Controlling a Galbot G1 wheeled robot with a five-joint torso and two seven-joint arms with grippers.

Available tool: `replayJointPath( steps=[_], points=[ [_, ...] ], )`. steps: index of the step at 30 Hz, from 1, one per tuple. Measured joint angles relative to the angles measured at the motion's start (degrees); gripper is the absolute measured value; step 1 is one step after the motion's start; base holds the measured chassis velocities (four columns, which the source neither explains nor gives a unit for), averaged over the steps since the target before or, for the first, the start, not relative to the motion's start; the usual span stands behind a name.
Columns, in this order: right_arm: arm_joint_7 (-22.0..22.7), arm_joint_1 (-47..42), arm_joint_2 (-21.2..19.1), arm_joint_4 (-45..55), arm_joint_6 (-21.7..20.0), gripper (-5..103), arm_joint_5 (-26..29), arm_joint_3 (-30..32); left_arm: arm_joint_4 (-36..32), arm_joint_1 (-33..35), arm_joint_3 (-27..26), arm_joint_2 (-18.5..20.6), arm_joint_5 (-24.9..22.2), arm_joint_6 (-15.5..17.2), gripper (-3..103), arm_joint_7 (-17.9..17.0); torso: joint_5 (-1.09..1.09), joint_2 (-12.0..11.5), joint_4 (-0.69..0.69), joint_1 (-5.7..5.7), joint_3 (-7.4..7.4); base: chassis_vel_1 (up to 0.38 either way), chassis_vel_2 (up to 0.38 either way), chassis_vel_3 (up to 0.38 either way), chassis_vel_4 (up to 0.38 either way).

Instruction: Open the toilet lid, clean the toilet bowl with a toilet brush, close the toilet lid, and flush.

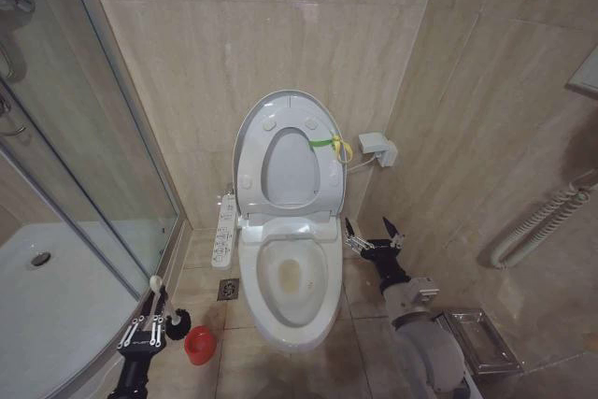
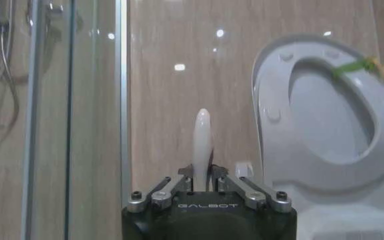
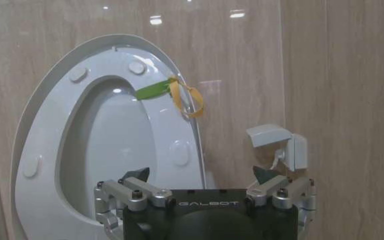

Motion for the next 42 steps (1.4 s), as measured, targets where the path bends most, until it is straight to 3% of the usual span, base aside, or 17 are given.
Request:
replayJointPath(
  steps=[10,24,27,33,42],
  points=[
    [0.0,0.0,0.0,0.0,0.0,100,0.0,0.0,15.26,-9.48,4.95,0.25,-1.58,-1.65,18,1.41,0.0,0.0,0.0,0.0,0.0,0.0,0.0,0.0,0.0],
    [0.0,0.0,0.0,0.0,0.0,100,0.0,0.0,29.43,-16.8,9.07,0.29,-3.48,-1.65,18,2.99,0.0,0.0,0.0,0.0,0.0,0.0,0.0,0.0,0.0],
    [0.0,0.0,0.0,0.0,0.0,100,0.0,0.0,30.78,-17.65,9.33,0.38,-3.75,-1.66,18,3.33,0.0,0.0,0.01,0.0,0.0,0.0,0.0,0.0,0.0],
    [0.0,0.0,0.0,0.0,0.0,100,0.0,0.0,36.14,-21.27,10.23,0.73,-5.93,-1.66,18,7.8,0.0,0.0,0.01,0.0,0.0,0.0,0.0,0.0,0.0],
    [0.0,0.0,0.0,0.0,0.0,100,0.0,0.0,38.64,-24.56,11.9,1.34,-7.09,-1.55,18,8.97,0.0,0.0,-0.01,0.0,0.0,0.0,0.0,0.0,0.0]
  ],
)
